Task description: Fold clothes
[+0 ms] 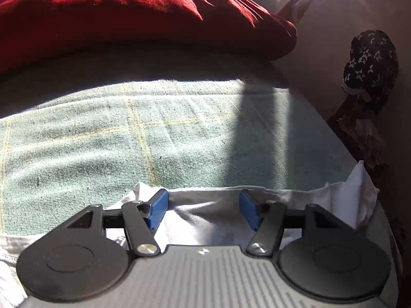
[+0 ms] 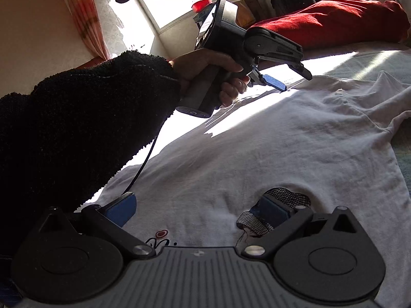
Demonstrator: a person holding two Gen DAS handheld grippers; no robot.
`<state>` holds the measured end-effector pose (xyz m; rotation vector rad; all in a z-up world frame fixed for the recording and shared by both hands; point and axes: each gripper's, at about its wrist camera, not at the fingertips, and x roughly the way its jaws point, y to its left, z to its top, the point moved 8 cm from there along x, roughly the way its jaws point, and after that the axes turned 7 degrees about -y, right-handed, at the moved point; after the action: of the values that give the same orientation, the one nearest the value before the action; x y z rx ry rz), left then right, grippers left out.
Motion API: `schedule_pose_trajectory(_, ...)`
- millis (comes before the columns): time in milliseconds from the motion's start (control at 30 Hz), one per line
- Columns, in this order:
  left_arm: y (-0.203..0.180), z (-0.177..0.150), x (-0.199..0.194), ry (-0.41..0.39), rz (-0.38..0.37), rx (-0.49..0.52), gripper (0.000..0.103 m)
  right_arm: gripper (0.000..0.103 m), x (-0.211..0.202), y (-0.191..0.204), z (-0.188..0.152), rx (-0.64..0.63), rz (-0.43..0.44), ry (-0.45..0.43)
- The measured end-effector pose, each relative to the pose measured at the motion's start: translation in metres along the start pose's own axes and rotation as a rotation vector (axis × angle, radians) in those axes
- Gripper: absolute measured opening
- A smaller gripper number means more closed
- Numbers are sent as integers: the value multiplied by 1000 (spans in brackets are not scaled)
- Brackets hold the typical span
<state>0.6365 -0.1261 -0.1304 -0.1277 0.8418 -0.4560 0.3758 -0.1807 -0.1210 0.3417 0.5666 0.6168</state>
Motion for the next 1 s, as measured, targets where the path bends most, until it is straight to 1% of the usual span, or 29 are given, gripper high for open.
schedule_pose_trajectory(67,-8,1,-7,9,26,30,62,103,0,0,0,-2,-6,-1)
schedule_pose_trajectory(167,-19,3,-22,18,34,76,63,103,0,-1,2,-6,-17,-5)
schedule_pose_trajectory(233,-20,4,-36,21,60,110,64,103,-1,-1,2,1,-21,-7)
schedule_pose_trajectory(267,-18,4,-43,24,75,118,66,103,-2,-1,3,6,-24,-8)
schedule_pose_trajectory(367,-3,-3,-58,57,99,82,70,103,-4,-2,4,19,-21,-9)
schedule_pose_trajectory(433,12,-13,-60,105,119,40,71,103,-6,-1,5,22,-16,-8)
schedule_pose_trajectory(567,44,-29,-45,169,222,-2,71,103,-9,1,5,16,-12,-7)
schedule_pose_trajectory(633,52,-28,-38,159,237,-9,72,103,-8,1,5,17,-16,-6)
schedule_pose_trajectory(700,57,-22,-33,144,239,-44,73,103,-8,-1,5,22,-25,-4)
schedule_pose_trajectory(767,57,-13,-30,108,265,-18,73,103,-7,-3,5,29,-30,-3)
schedule_pose_trajectory(833,59,-7,-27,107,299,-18,73,103,-7,-4,4,33,-30,-3)
schedule_pose_trajectory(933,56,-6,-36,95,315,-7,73,103,-7,-4,5,29,-31,-4)
schedule_pose_trajectory(1000,53,-10,-47,110,321,10,73,103,-8,-5,6,31,-39,-9)
